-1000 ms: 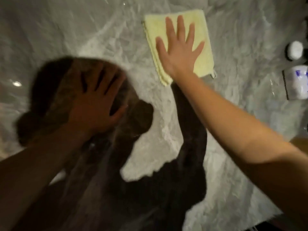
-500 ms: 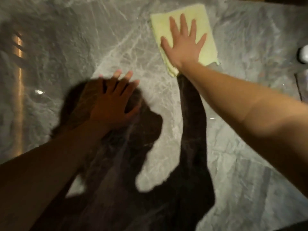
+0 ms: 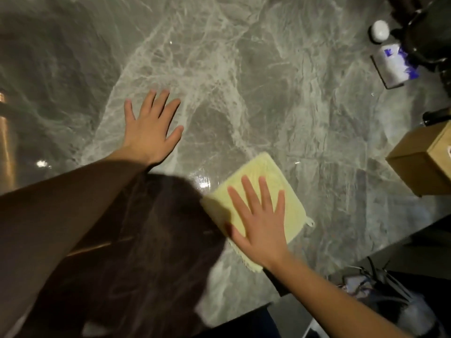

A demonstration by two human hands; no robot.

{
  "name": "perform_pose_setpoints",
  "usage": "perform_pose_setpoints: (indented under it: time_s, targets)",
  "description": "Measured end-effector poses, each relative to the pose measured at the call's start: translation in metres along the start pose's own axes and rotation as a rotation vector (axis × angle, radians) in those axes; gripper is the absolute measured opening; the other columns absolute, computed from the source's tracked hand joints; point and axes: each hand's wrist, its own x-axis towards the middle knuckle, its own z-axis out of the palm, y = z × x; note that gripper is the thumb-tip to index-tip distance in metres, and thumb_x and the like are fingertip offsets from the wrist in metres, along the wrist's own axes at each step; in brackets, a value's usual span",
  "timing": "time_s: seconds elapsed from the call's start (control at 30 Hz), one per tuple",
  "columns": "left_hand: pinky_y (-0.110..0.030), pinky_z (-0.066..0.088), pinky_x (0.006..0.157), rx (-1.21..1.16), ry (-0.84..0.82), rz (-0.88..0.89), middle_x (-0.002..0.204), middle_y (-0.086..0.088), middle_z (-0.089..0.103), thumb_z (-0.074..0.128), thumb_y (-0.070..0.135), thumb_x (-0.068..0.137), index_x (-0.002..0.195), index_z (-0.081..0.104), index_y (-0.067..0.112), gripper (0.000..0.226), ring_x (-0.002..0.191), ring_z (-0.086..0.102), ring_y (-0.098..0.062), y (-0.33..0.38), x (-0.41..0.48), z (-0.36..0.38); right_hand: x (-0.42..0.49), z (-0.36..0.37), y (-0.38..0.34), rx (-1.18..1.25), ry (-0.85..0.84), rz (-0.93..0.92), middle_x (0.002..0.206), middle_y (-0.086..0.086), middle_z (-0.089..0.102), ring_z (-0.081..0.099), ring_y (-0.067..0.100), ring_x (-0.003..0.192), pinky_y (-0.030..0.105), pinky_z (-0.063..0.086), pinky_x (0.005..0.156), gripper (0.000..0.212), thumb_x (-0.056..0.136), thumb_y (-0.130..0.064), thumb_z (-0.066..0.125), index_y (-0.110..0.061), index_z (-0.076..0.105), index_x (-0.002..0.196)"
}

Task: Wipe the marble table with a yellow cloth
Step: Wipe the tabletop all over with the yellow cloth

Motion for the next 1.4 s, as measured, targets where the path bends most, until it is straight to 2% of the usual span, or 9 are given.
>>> perform_pose_setpoints:
  time_s: [0.2, 0.37, 0.53, 0.8, 1.03, 1.2, 1.4]
  targets:
    - [-0.067, 0.000, 0.109, 0.042, -0.005, -0.036, 0.159, -0.005, 0.015, 0.031, 0.054, 0.090, 0.146, 0.025, 0.022, 0.064, 0.147, 0.008, -0.028, -0.026, -0.006, -0.008, -0.018, 0.004, -0.008, -0.007, -0.028, 0.036, 0.162, 0.002, 0.012, 0.002, 0.035, 0.149, 0.070, 0.009, 0.110, 0.067, 0.090, -0.059, 0.036, -0.034, 0.024, 0.151]
    - [-0.067, -0.001, 0.109, -0.027, 0.106, -0.154, 0.157, -0.005, 0.018, 0.036, 0.044, 0.093, 0.141, 0.029, 0.021, 0.054, 0.147, 0.011, -0.023, -0.043, -0.005, -0.006, 0.015, 0.000, -0.008, -0.025, 0.008, 0.025, 0.161, 0.002, 0.017, 0.005, 0.034, 0.149, 0.068, 0.009, 0.110, 0.067, 0.088, -0.058, 0.038, -0.034, 0.029, 0.150]
    - [-0.067, 0.005, 0.108, 0.011, 0.095, -0.215, 0.157, -0.007, 0.023, 0.040, 0.044, 0.089, 0.141, 0.033, 0.018, 0.058, 0.146, 0.017, -0.023, -0.043, -0.002, -0.002, 0.130, -0.014, -0.010, 0.013, 0.025, 0.068, 0.163, -0.002, 0.009, -0.003, 0.032, 0.149, 0.067, 0.001, 0.110, 0.067, 0.092, -0.061, 0.035, -0.037, 0.018, 0.152]
    - [-0.067, 0.007, 0.109, 0.018, 0.009, -0.226, 0.156, -0.006, 0.024, 0.035, 0.051, 0.086, 0.145, 0.031, 0.022, 0.066, 0.145, 0.019, -0.023, -0.045, -0.001, -0.007, 0.345, -0.053, -0.002, 0.050, 0.078, 0.072, 0.163, -0.005, 0.004, -0.008, 0.030, 0.149, 0.068, -0.003, 0.111, 0.066, 0.092, -0.061, 0.031, -0.038, 0.014, 0.152]
    - [-0.065, 0.008, 0.110, -0.003, 0.038, -0.218, 0.154, -0.006, 0.029, 0.037, 0.050, 0.085, 0.141, 0.036, 0.022, 0.062, 0.144, 0.021, -0.022, -0.045, 0.001, -0.010, 0.463, -0.077, -0.003, 0.026, 0.077, 0.077, 0.163, -0.005, -0.001, -0.010, 0.030, 0.149, 0.067, -0.005, 0.111, 0.067, 0.092, -0.061, 0.025, -0.037, 0.008, 0.153]
    - [-0.063, 0.003, 0.112, -0.008, 0.022, -0.226, 0.157, -0.003, 0.025, 0.034, 0.053, 0.087, 0.145, 0.029, 0.026, 0.064, 0.146, 0.015, -0.020, -0.046, 0.000, -0.010, 0.464, -0.078, -0.007, 0.010, 0.078, 0.067, 0.163, -0.002, 0.000, -0.009, 0.032, 0.149, 0.068, -0.003, 0.111, 0.069, 0.091, -0.059, 0.026, -0.035, 0.010, 0.153]
    - [-0.065, 0.005, 0.109, 0.009, 0.049, -0.214, 0.157, -0.003, 0.023, 0.035, 0.054, 0.087, 0.143, 0.032, 0.026, 0.063, 0.146, 0.017, -0.022, -0.049, 0.001, -0.005, 0.389, -0.067, -0.009, 0.000, 0.065, -0.043, 0.163, -0.001, 0.004, -0.005, 0.031, 0.149, 0.067, -0.002, 0.112, 0.069, 0.089, -0.058, 0.028, -0.035, 0.014, 0.153]
